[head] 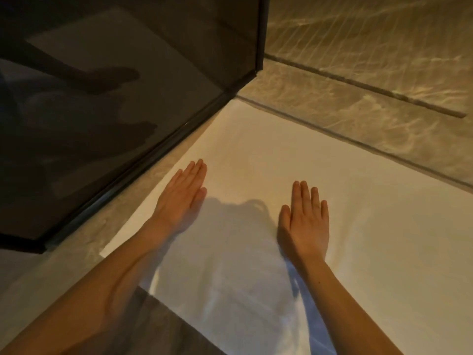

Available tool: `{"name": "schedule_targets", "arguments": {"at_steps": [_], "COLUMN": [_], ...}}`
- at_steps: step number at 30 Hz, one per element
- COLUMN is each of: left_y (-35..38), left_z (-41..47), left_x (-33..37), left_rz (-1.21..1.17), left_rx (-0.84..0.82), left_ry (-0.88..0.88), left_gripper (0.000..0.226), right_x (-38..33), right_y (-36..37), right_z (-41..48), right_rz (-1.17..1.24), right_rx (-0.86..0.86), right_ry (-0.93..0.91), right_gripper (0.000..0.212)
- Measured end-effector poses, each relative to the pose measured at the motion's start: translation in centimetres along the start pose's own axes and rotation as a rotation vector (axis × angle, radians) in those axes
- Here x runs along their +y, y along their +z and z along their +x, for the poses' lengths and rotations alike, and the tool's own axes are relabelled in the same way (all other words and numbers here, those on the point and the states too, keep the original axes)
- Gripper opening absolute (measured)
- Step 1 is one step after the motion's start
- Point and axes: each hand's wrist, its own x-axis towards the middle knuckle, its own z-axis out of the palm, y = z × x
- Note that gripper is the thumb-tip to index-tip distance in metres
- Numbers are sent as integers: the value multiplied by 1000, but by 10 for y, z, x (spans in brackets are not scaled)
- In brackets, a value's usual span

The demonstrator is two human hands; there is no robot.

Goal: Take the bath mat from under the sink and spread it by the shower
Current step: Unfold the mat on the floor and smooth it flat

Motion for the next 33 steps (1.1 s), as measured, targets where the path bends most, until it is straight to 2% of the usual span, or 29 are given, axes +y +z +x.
{"name": "schedule_targets", "arguments": {"at_steps": [3,7,8,11,13,16,18,20,23,25,29,31,33], "left_y": [-4,3,2,-1,2,21,37,44,43,34,12,4,-1], "left_z": [-1,-25,-29,-33,-40,-54,-60,-55,-38,-25,-19,-20,-24], "left_x": [31,136,155,190,215,259,270,252,190,132,37,31,62], "left_rz": [-15,-77,-98,-183,-162,-139,-165,-178,-107,-40,-11,-24,-33], "left_rx": [43,8,-9,-15,38,-3,-64,-126,-74,-20,-26,-46,-4], "left_ry": [-26,295,321,302,372,567,609,578,513,384,68,-33,-13], "left_gripper": [57,57,56,54,55,55,55,56,55,54,61,64,64], "right_x": [1,-5,-3,25,55,93,103,102,103,103,102,101,101], "right_y": [-2,-14,-19,-44,-54,-48,-40,-37,-33,-32,-31,-31,-32], "right_z": [-2,2,3,-11,-38,-73,-76,-75,-76,-76,-74,-75,-74], "right_rz": [-4,-24,-20,3,-7,-90,-123,-75,-7,5,0,-7,-17], "right_rx": [-13,-104,-113,25,66,-86,-96,-43,7,14,6,4,5], "right_ry": [-6,-13,-33,-3,62,91,87,108,127,122,126,128,128], "right_gripper": [64,60,59,56,60,70,73,70,61,61,61,61,61]}}
